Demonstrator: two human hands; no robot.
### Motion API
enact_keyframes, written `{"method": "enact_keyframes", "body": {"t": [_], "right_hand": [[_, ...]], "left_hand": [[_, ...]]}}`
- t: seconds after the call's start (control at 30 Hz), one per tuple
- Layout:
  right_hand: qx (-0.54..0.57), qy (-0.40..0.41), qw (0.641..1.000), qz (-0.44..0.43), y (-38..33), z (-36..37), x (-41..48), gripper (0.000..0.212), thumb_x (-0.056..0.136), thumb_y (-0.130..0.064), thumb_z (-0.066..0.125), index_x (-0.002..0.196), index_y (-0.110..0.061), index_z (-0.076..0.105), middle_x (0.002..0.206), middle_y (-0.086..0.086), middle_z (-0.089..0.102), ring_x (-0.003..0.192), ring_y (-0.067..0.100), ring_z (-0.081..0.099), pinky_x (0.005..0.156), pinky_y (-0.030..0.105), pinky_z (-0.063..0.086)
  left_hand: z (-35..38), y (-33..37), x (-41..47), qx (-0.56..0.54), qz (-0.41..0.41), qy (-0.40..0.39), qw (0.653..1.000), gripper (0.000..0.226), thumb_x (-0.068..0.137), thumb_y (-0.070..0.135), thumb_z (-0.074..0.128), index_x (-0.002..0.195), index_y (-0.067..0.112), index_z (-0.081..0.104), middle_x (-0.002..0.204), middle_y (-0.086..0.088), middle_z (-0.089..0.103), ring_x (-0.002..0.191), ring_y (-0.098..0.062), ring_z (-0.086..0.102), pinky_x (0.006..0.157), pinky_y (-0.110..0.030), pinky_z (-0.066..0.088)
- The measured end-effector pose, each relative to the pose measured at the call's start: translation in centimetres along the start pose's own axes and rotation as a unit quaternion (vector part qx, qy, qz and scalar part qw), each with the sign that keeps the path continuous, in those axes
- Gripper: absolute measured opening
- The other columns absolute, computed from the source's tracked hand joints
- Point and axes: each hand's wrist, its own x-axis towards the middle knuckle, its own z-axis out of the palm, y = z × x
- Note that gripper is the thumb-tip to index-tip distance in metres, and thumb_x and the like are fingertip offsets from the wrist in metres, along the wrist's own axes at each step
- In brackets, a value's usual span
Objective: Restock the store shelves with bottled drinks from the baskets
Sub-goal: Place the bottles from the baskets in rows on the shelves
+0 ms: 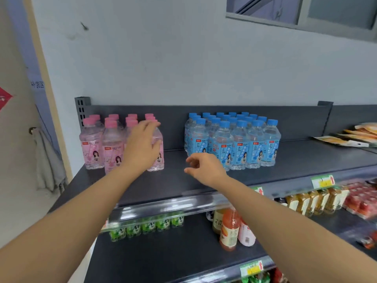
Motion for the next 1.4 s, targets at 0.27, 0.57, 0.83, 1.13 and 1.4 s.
{"method": "enact_keyframes", "body": {"t": [0.27,0.57,0.83,1.13,1.4], "right_hand": [[-0.090,0.072,0.993,0.034,7.1,-6.2,-5.1,0.032,0.092,-0.029,0.063,0.122,-0.018,0.064,0.116,0.001,0.068,0.108,0.020,0.062,0.092,0.038,0.052],[-0.188,0.089,0.965,0.157,18.2,-11.0,-13.7,0.032,0.091,-0.031,0.059,0.122,-0.021,0.063,0.115,0.003,0.064,0.106,0.023,0.060,0.083,0.034,0.050],[-0.200,0.039,0.943,0.265,27.6,-10.9,-21.5,0.033,0.092,-0.029,0.058,0.124,-0.022,0.062,0.118,0.002,0.062,0.106,0.024,0.060,0.082,0.037,0.053],[-0.151,-0.005,0.924,0.351,36.8,-7.6,-28.0,0.021,0.089,-0.025,0.055,0.104,-0.018,0.067,0.105,0.004,0.064,0.097,0.028,0.062,0.077,0.039,0.054],[-0.095,-0.086,0.902,0.412,45.8,-1.2,-32.8,0.036,0.090,-0.029,0.059,0.126,-0.023,0.061,0.128,0.004,0.060,0.118,0.027,0.056,0.093,0.035,0.048]], "left_hand": [[7.2,8.3,-1.4,0.005,0.080,-0.114,0.990,0.045,0.089,0.017,0.062,0.133,0.013,0.051,0.134,-0.005,0.050,0.127,-0.025,0.041,0.104,-0.042,0.038],[15.6,18.9,-5.3,-0.059,0.168,-0.190,0.965,0.044,0.093,0.019,0.056,0.135,0.014,0.048,0.133,-0.002,0.047,0.126,-0.023,0.039,0.103,-0.038,0.036],[22.1,24.3,-10.0,0.019,0.197,-0.135,0.971,0.038,0.082,0.020,0.066,0.119,0.019,0.063,0.128,-0.002,0.058,0.138,-0.027,0.032,0.112,-0.056,0.005],[31.3,29.5,-18.8,-0.018,0.292,-0.232,0.928,0.043,0.067,0.006,0.075,0.109,0.015,0.069,0.121,-0.008,0.063,0.130,-0.031,0.046,0.113,-0.052,0.017],[42.0,32.0,-29.5,-0.030,0.292,-0.354,0.888,0.043,0.059,0.020,0.080,0.101,0.018,0.071,0.104,0.000,0.068,0.111,-0.026,0.059,0.103,-0.041,0.039]]}}
